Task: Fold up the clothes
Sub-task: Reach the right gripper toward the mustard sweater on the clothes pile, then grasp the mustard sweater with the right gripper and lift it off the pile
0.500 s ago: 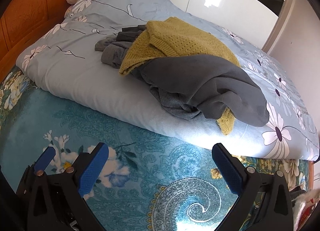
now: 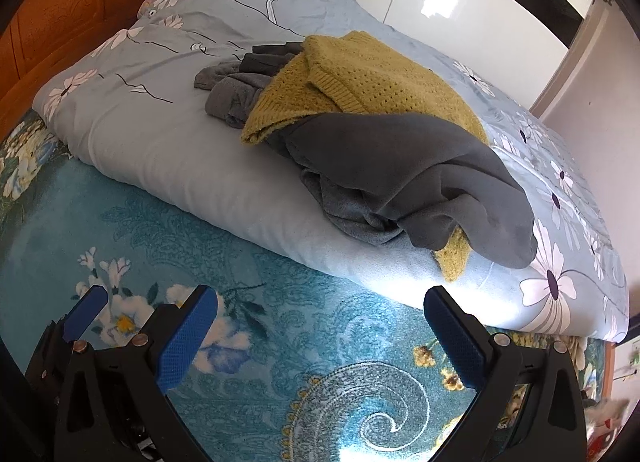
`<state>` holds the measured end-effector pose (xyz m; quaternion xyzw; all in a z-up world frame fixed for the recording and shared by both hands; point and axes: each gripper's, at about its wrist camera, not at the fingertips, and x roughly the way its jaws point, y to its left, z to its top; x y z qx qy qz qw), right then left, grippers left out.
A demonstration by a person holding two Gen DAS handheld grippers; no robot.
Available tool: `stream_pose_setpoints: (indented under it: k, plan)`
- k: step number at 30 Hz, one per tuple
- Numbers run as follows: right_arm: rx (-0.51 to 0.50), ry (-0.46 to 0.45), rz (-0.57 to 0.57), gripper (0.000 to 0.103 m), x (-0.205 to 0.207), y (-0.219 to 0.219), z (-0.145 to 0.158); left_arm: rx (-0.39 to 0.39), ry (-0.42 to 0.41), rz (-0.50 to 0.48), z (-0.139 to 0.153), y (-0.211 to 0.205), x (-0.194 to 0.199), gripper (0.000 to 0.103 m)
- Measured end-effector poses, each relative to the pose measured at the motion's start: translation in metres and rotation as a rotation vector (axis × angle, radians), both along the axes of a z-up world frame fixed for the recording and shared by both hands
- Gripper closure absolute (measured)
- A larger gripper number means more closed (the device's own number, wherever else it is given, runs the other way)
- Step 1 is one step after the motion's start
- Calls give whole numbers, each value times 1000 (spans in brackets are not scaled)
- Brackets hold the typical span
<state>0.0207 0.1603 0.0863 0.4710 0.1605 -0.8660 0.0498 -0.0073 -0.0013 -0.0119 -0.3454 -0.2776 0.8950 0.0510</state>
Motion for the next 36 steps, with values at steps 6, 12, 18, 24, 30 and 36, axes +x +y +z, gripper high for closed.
stream_pose_setpoints:
  k: [6,12,18,24,30,36]
  plan:
    - [102,78,50,0,-32,-5,22,39,-34,45,-9,-9,-3,0]
    - [235,131,36,0,-106,-26,25,79,-78,33,-19,-9,-7,0]
    - [387,121,37,0,-163,-56,-5,79,-74,82,-25,-16,-9,0]
    - [583,163,16,15,-187,-70,-24,95,-69,87,-30,-21,-12,0]
    - [690,275,29,22,-179,-69,-16,107,-66,87,-29,-19,-16,0]
    - [790,241,62,28,-198,-76,-38,105,-40,73,-24,-17,-16,0]
